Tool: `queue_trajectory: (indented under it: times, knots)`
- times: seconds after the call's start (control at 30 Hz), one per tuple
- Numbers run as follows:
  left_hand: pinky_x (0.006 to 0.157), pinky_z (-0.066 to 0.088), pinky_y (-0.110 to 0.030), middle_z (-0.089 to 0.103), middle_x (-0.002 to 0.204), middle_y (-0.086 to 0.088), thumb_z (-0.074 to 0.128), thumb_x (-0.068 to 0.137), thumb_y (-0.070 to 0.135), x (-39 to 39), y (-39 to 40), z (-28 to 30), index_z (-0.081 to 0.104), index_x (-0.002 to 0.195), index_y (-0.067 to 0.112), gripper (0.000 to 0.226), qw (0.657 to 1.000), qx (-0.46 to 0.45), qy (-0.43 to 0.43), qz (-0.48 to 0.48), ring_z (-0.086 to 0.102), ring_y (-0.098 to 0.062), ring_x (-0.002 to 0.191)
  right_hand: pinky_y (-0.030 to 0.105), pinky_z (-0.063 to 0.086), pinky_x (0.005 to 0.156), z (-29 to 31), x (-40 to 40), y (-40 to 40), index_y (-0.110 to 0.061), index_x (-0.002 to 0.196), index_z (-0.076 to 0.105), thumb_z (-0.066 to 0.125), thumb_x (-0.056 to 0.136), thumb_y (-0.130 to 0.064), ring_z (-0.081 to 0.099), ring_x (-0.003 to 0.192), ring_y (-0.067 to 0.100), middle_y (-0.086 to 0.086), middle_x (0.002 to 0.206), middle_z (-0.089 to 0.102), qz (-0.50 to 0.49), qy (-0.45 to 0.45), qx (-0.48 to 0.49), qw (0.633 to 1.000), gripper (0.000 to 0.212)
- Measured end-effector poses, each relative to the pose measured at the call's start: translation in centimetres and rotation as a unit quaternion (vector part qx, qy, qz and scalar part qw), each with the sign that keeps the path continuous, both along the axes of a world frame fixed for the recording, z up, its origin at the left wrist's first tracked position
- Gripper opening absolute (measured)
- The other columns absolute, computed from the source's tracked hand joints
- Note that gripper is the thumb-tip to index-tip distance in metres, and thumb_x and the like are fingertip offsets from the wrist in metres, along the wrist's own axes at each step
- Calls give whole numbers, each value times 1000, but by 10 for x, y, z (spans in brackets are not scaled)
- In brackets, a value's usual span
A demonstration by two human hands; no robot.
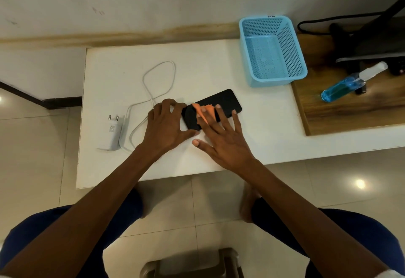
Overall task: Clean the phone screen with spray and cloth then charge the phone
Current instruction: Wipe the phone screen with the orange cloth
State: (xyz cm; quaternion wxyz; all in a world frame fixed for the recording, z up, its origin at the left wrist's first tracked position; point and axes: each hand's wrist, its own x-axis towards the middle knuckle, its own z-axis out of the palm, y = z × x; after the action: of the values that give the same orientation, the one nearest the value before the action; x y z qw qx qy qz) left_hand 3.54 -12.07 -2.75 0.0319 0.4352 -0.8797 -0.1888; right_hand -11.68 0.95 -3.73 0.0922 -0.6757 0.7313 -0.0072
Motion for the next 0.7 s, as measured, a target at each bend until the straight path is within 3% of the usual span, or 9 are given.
queue_trajectory:
  times: [0.23,0.33,0.47,0.6,0.7]
  knots:
    - [104,34,-46,41,141,-7,68,73,67,-1,0,2,45,136,23,80,1000,-5,-21,-2,40,-32,129,62,9,119,5,6,-14,-28,158,18,9,97,-70,8,153,29,-3,165,17,24,18,-7,1000,75]
    - [105,32,-47,40,141,-6,68,70,70,-1,0,2,44,139,25,85,1000,0,-29,-2,39,-31,129,63,8,118,7,-3,-12,-29,158,20,6,96,-71,8,153,29,-5,166,13,-13,35,10,999,76]
    - [105,31,-46,41,139,-4,70,69,69,-1,-1,2,46,137,27,83,1000,1,-17,6,40,-29,128,63,4,119,11,-30,-9,-35,157,4,-12,90,-75,2,154,28,-9,167,4,-84,27,24,996,80]
    - [106,31,-46,40,141,-4,70,70,67,0,-2,1,45,138,28,83,1000,5,-23,7,39,-29,129,63,9,119,15,-43,-4,-34,158,9,-9,91,-73,4,154,28,-10,167,3,-130,23,12,991,79]
    - [106,31,-46,39,142,-4,70,71,67,-1,-1,1,44,139,28,83,1000,3,-28,7,38,-29,129,62,6,119,14,-45,-4,-36,157,-3,-10,90,-75,2,154,27,-8,167,2,-155,28,11,987,78]
